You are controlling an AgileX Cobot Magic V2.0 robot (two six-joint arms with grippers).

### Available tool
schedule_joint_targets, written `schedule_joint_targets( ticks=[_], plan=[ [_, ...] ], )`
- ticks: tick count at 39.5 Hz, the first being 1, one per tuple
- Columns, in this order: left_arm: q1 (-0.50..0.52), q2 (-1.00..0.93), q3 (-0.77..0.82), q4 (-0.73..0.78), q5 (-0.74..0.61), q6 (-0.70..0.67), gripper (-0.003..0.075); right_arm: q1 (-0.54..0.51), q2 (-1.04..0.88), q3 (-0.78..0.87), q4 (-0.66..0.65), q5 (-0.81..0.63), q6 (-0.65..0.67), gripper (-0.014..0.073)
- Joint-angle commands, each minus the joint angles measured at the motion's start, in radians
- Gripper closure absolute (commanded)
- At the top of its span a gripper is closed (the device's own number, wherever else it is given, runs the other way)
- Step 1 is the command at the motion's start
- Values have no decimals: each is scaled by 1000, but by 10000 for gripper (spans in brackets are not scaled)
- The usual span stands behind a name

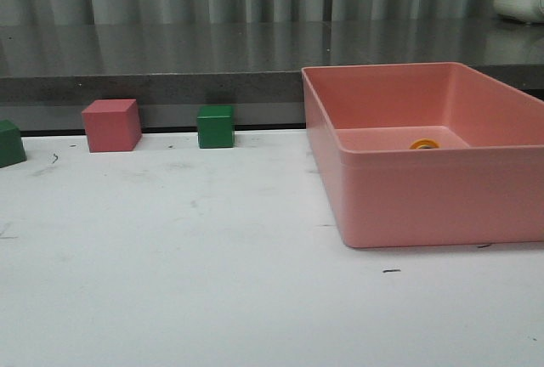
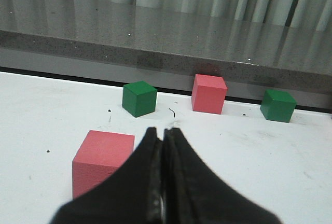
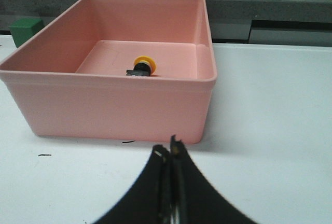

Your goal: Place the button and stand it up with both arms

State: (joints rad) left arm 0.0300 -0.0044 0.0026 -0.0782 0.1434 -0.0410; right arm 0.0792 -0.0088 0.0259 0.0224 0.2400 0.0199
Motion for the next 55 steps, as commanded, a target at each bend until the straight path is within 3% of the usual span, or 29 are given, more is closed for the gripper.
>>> schedule_joint_targets(
  ticks=[1,10,21,28,34,39,43,52,55],
  plan=[
    [1,-23,9,-8,-82,-2,741,0,-20,-3,4,-78,-10,664],
    [1,-23,9,-8,-102,-2,741,0,-20,-3,4,-135,-10,664],
    [1,-23,-8,-8,-264,-2,741,0,-20,-18,8,-240,-10,664],
    [1,22,-174,-9,-153,-2,741,0,-7,-156,8,-72,-10,664],
    [1,185,-343,4,-3,-2,741,-1,93,-308,17,23,-9,664],
    [1,344,-442,15,49,-2,741,-1,235,-415,108,56,-9,663],
    [1,418,-478,15,52,-2,741,-1,333,-472,172,76,-9,663],
    [1,433,-487,15,60,-2,737,-1,394,-489,172,51,-9,663],
    [1,433,-487,15,70,-2,673,-1,394,-489,168,48,-9,651]
  ],
)
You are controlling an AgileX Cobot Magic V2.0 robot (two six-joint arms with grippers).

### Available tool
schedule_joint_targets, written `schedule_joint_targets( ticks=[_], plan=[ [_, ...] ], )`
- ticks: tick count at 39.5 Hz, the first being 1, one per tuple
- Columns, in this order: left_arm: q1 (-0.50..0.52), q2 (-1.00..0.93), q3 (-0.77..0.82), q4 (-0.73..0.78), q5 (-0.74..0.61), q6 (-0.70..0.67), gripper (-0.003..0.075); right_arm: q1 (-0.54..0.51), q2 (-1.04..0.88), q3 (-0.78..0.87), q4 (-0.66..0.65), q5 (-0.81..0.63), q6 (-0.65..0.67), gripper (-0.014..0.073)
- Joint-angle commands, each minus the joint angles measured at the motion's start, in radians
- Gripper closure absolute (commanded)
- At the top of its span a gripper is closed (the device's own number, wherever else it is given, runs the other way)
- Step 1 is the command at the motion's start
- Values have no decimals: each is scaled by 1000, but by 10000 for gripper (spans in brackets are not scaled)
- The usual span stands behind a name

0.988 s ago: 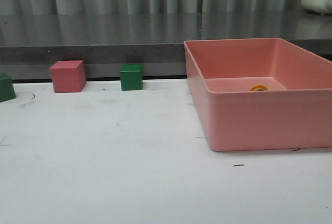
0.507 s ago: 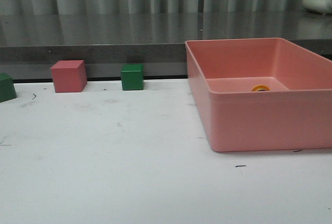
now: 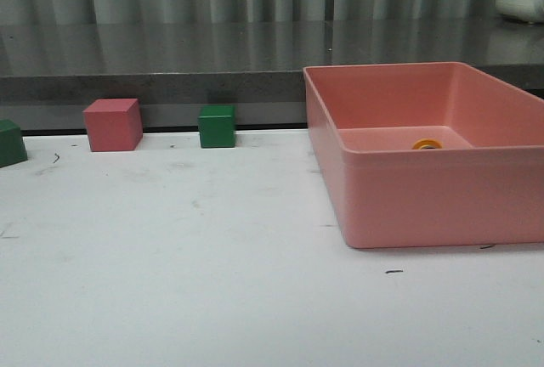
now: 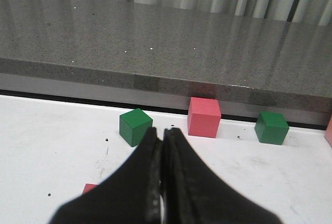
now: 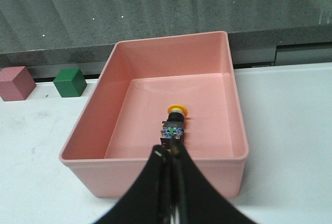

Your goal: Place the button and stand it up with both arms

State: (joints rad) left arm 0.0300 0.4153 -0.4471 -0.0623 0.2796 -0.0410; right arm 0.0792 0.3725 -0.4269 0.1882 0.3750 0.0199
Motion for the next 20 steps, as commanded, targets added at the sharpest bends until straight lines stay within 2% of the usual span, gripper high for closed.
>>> schedule_joint_targets(
  ticks=[1,5,8,11,13,16,20],
  plan=[
    [1,13,-37,-1,-66,-2,640,-1,13,-36,-2,-87,-9,638],
    [1,13,-37,-1,-66,-2,398,-1,13,-36,-57,-88,-9,502],
    [1,13,-37,-1,-68,-2,188,-1,13,-36,-133,-88,-9,328],
    [1,13,-37,7,-68,-2,66,-1,13,-36,-188,-88,-9,158],
    [1,13,-37,7,-68,-2,30,-1,13,-36,-202,-89,-9,64],
    [1,13,-37,7,-68,-2,28,-1,13,-36,-206,-89,-9,-55],
    [1,13,-37,7,-68,-2,28,-1,13,-36,-206,-91,-9,-54]
  ],
)
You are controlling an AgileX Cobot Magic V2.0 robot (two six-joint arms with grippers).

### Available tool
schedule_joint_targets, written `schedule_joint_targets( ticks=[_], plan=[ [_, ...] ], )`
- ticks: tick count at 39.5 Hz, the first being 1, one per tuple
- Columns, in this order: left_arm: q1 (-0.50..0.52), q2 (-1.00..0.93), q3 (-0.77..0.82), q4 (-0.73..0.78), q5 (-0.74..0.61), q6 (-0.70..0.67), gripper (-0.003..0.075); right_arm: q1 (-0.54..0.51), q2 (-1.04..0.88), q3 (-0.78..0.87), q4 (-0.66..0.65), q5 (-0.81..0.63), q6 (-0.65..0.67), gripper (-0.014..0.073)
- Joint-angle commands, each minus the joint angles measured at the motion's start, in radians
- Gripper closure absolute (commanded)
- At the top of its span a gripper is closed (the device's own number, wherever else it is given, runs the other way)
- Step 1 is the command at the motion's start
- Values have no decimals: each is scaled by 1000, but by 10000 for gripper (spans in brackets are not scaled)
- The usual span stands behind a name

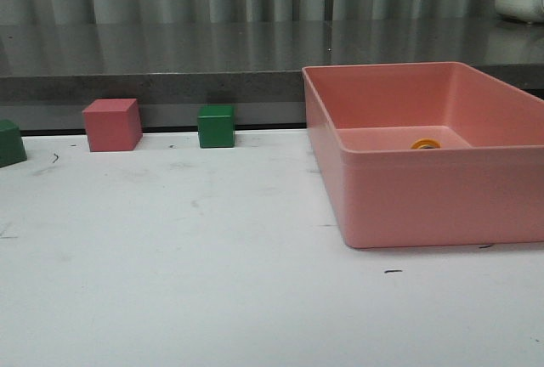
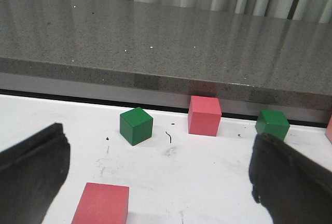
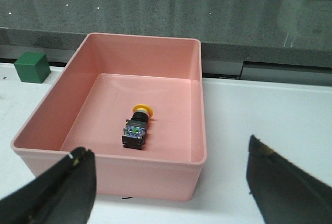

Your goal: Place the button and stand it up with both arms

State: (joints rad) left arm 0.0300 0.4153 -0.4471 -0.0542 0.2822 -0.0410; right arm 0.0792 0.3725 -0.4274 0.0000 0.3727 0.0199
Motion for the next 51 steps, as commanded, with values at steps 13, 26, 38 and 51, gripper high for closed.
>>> schedule_joint_targets(
  ticks=[13,26,38,51],
  plan=[
    [1,13,-37,-1,-70,-2,28,-1,210,-157,40,-42,-9,-50],
    [1,13,-37,-1,-70,-2,28,-1,637,-424,123,50,-9,-49],
    [1,13,-37,-1,-70,-2,28,75,1012,-645,141,133,25,-49],
    [1,13,-37,-1,-70,-2,28,103,1316,-840,133,207,166,-49]
  ],
)
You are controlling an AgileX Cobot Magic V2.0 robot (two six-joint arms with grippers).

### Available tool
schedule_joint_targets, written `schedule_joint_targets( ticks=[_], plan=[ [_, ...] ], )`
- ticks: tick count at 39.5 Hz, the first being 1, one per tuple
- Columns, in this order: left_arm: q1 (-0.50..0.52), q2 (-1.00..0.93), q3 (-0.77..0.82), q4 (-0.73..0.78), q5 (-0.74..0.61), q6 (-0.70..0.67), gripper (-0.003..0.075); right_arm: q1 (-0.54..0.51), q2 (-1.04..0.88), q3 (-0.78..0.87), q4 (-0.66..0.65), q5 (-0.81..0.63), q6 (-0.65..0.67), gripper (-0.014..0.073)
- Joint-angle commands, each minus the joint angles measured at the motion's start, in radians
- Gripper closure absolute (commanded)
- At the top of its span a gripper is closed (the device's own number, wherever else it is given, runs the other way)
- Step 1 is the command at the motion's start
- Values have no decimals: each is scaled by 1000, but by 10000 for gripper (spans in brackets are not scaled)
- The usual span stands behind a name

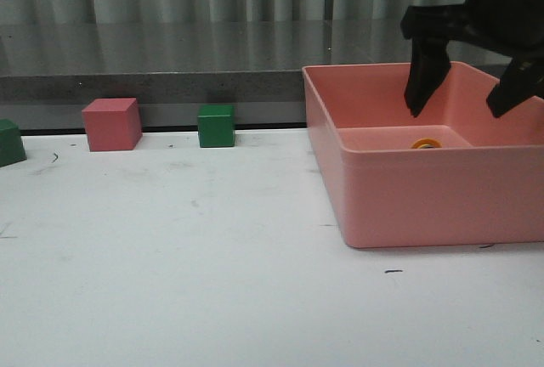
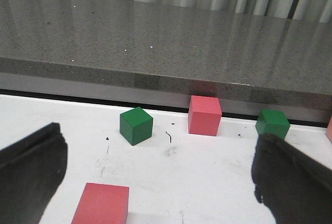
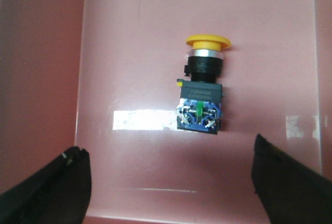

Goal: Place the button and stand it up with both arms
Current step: 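Lower the right gripper into the pink bin and grasp the yellow button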

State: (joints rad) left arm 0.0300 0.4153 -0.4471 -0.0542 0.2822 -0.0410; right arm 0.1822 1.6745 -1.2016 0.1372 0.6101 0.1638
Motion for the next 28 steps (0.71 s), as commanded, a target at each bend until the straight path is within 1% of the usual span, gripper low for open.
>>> schedule_joint_targets(
  ticks=[1,9,13,19,28],
  plan=[
    [1,13,-37,-1,-70,-2,28,0,35,-79,-4,-30,26,-48],
    [1,13,-37,-1,-70,-2,28,0,182,-190,-17,29,34,-48],
    [1,13,-37,-1,-70,-2,28,0,237,-245,-50,47,79,-48],
    [1,13,-37,-1,-70,-2,28,0,282,-288,-120,55,138,-48],
    [1,13,-37,-1,-70,-2,28,0,330,-320,-130,87,145,-43]
  ],
)
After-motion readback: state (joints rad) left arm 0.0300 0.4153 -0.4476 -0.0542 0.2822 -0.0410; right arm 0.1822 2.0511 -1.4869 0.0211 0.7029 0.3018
